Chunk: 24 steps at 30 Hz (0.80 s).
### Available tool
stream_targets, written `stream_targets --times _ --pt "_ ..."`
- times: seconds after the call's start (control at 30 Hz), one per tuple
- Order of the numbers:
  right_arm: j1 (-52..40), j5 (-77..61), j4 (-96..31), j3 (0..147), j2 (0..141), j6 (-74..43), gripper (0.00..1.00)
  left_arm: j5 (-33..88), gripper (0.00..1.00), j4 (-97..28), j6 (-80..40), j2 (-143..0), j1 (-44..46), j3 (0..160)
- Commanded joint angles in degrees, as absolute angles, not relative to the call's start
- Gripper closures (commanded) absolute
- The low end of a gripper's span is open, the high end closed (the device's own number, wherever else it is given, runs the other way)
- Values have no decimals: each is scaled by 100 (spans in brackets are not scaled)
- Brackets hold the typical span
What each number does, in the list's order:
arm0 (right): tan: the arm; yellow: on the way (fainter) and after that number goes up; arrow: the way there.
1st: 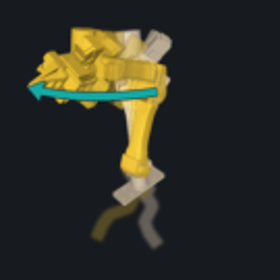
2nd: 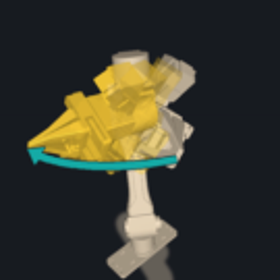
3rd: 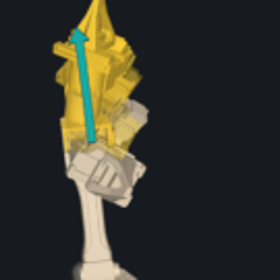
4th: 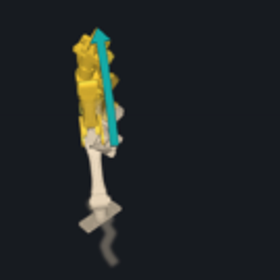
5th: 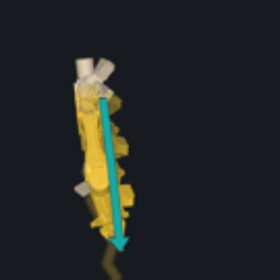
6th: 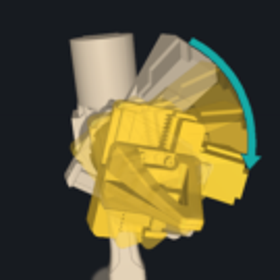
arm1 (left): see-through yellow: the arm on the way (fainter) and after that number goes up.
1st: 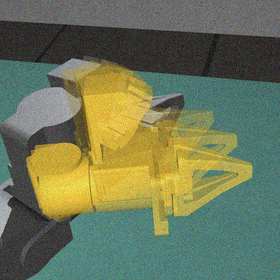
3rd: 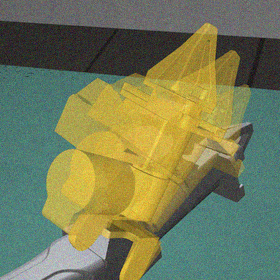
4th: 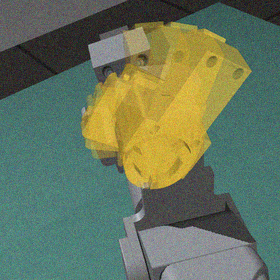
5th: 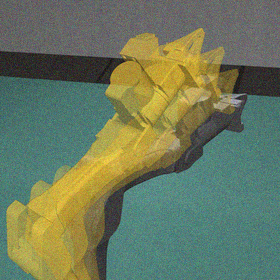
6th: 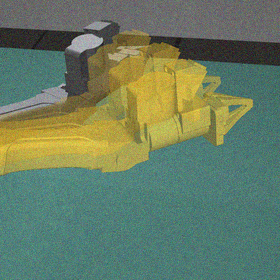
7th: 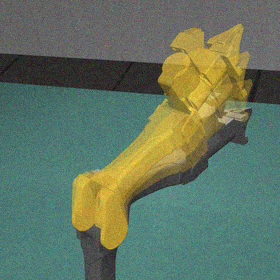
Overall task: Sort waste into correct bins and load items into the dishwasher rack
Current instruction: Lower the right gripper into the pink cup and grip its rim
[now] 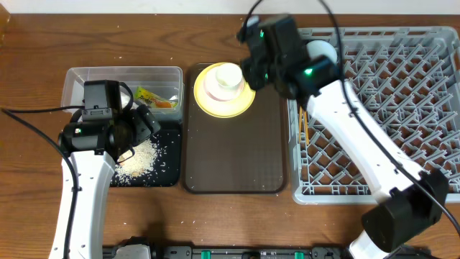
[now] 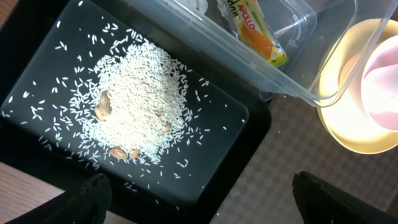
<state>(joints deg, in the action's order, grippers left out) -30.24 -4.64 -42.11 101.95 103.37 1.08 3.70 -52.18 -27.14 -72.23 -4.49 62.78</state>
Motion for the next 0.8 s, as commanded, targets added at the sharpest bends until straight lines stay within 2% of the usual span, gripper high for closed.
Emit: stream_targets --times 0.0,0.17,0.47,0.6,0.7,0.77 --pt "-3050 -388 -4543 10932 10368 145 62 340 4 -5227 -2683 -7234 -471 6361" --pt "-3092 -412 -4670 11190 10422 314 54 340 4 -5227 -2683 -7234 -471 6361" --pt "-3573 -274 -4602 11030 10984 795 54 340 4 -5227 -2683 -7234 -471 6361" --pt "-3684 -233 -4475 11030 11454 910 58 340 4 -5227 -2683 -7234 -471 6361" --pt "-3736 -231 -4390 11030 11799 910 66 340 4 -5227 -2683 -7234 -471 6361" --pt "-3765 -228 -4318 11030 12046 910 67 340 4 -5227 -2683 -7234 -471 6361"
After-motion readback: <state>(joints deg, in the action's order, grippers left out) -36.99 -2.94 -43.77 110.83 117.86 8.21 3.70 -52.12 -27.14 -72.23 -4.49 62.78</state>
